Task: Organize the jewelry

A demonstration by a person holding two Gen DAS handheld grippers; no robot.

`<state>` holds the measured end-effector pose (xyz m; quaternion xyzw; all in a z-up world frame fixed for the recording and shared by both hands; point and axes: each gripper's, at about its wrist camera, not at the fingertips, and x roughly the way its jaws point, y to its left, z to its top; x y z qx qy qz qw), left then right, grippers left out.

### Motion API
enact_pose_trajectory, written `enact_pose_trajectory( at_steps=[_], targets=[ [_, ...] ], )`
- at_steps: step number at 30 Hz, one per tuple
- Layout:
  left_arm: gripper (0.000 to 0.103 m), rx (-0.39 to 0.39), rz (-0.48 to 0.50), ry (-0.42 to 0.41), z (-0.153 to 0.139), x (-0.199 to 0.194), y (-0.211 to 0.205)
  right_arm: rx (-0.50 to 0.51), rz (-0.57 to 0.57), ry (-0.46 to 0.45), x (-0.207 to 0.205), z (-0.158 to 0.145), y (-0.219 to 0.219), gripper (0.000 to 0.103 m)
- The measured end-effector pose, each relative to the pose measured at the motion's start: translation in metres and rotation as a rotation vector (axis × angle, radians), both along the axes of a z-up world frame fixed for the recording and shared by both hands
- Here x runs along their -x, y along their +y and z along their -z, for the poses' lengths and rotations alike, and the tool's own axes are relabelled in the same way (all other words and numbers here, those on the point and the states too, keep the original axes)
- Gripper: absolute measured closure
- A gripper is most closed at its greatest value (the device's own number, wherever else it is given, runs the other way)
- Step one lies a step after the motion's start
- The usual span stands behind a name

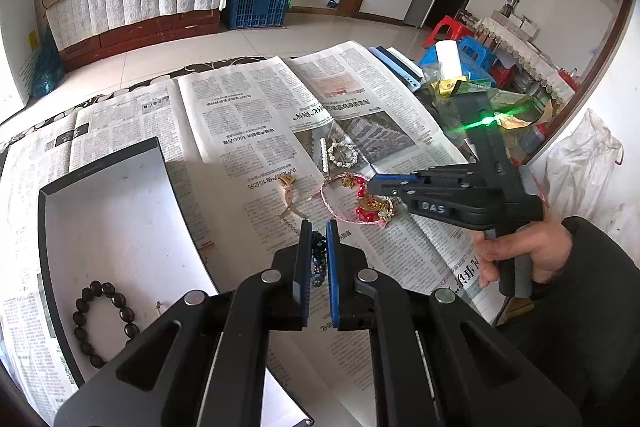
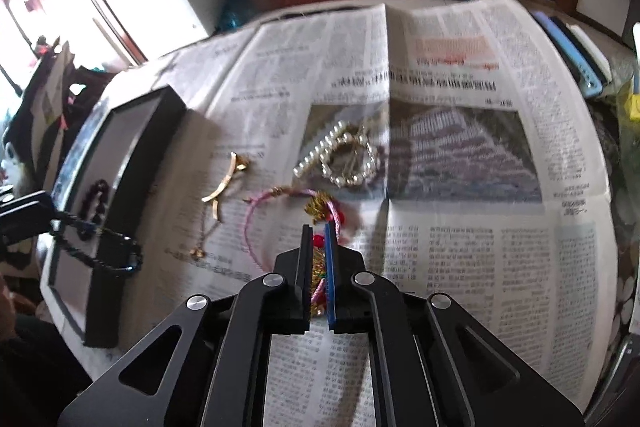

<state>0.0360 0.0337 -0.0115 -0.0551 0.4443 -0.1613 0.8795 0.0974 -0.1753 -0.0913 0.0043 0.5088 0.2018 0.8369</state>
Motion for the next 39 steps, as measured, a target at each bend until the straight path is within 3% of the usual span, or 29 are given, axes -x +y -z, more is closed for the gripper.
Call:
enact_pose_trajectory(
  at_steps=[1, 2, 9, 11, 13, 14, 25, 39],
  targets=[
    [0.096, -0.001, -0.001, 0.0, 0.0, 0.0, 0.0, 0.002, 0.007, 0.009, -0.002, 0.004, 0.0, 0.081],
    [0.096, 0.0, -0.002, 0.0, 0.0, 0.0, 0.001, 0.004, 0.009, 0.013, -0.002, 0.006, 0.0, 0.078],
    [0.096, -0.001, 0.0, 0.0, 0.0, -0.001, 0.003, 0.028, 0.005, -0.012, -0.001, 0.007, 0.001, 0.078],
    [0.096, -0.001, 0.002, 0.001, 0.0, -0.001, 0.002, 0.026, -0.005, -0.017, 0.0, 0.007, 0.002, 0.083],
    [0.096, -0.002, 0.002, 0.0, 0.0, -0.001, 0.002, 0.019, -0.016, -0.027, 0.001, 0.005, 0.003, 0.098],
    [0.096, -0.002, 0.001, 0.0, 0.0, -0.001, 0.002, 0.007, -0.019, -0.038, 0.002, 0.002, 0.003, 0.098],
    [0.096, 0.007, -0.016, -0.011, -0.005, 0.0, 0.009, -0.105, -0.069, -0.187, 0.023, -0.062, 0.011, 0.1],
    [0.096, 0.005, -0.017, -0.026, -0.009, 0.003, 0.011, -0.181, -0.031, -0.383, 0.051, -0.133, -0.005, 0.1]
  ],
)
